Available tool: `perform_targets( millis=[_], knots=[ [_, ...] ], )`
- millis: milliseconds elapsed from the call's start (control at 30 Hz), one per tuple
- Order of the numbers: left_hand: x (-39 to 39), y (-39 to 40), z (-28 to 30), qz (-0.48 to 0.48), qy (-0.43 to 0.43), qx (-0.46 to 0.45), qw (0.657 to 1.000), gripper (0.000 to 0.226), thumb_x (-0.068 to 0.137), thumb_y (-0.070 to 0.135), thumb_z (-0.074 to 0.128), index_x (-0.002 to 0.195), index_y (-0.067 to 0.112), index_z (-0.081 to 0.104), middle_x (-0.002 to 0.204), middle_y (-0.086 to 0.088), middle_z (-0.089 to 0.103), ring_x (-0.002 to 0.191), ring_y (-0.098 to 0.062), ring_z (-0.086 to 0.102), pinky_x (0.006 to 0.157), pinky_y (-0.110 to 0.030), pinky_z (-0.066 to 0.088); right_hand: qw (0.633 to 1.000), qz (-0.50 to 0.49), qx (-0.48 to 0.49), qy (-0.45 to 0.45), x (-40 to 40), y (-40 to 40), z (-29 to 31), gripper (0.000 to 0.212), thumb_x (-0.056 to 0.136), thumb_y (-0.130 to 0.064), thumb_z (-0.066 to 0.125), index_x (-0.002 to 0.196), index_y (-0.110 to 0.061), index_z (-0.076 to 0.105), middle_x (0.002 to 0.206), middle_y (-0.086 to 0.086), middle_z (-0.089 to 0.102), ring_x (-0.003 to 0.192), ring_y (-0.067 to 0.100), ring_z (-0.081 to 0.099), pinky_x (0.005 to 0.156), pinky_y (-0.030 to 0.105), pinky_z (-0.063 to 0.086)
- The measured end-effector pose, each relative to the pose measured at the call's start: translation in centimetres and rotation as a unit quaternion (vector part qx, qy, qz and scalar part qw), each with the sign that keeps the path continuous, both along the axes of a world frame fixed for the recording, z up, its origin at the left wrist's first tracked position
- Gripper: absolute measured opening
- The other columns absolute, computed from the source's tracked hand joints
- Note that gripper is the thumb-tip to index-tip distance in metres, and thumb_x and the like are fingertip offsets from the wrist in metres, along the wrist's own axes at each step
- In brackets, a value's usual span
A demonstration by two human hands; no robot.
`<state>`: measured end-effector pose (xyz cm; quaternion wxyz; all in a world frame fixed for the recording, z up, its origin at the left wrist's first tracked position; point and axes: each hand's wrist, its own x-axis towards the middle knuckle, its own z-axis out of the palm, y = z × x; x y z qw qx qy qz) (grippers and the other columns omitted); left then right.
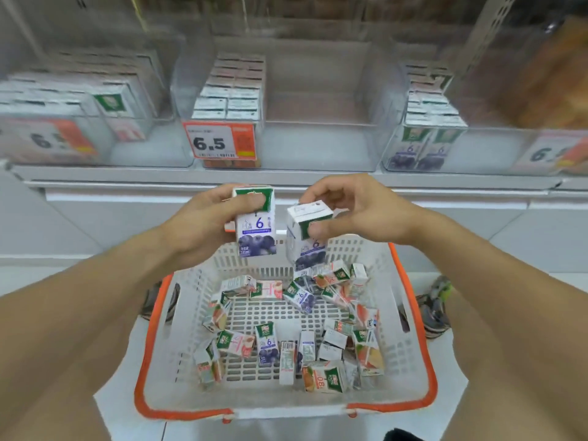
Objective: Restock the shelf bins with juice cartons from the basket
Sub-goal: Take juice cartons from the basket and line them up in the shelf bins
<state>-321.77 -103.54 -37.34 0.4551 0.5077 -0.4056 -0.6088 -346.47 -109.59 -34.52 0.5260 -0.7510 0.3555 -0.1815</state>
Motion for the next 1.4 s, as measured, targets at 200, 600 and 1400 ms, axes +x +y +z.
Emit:
perform_targets(
  millis=[200,600,1400],
  knots=[
    [-2.6,-1.0,1.4,0.027,-0.048,0.033,0.998,0.052,0.08,0.035,0.069,0.121,0.003,0.063,0.115,-0.02,0.071,0.108,-0.04,0.067,0.099,-0.063,0.047,0.992,-0.088,0.011,-0.09,0.8,-0.1,-0.4,0.04,0.069,-0.027,0.08,0.104,-0.01,0.072,0.107,0.017,0.07,0.092,0.046,0.066,0.088,0.051,0.057],
    [-5.8,-3.8,0.5,-0.129,-0.017,0.045,0.99,0.047,0.088,0.048,0.065,0.124,0.017,0.066,0.121,-0.011,0.07,0.115,-0.029,0.066,0.106,-0.053,0.044,0.964,-0.239,0.002,-0.115,0.7,-1.2,-2.1,0.033,0.074,-0.029,0.082,0.101,-0.013,0.075,0.093,0.008,0.075,0.084,0.021,0.073,0.078,0.037,0.06],
    [-5.4,-4.5,0.9,-0.192,-0.108,0.011,0.975,0.067,0.059,0.004,0.085,0.121,0.017,0.063,0.108,-0.016,0.071,0.097,-0.027,0.065,0.091,-0.047,0.052,0.978,-0.046,0.18,-0.096,-2.3,-3.4,-2.1,0.059,0.066,-0.019,0.087,0.12,-0.011,0.066,0.113,0.009,0.069,0.091,0.027,0.072,0.072,0.036,0.059]
  ],
)
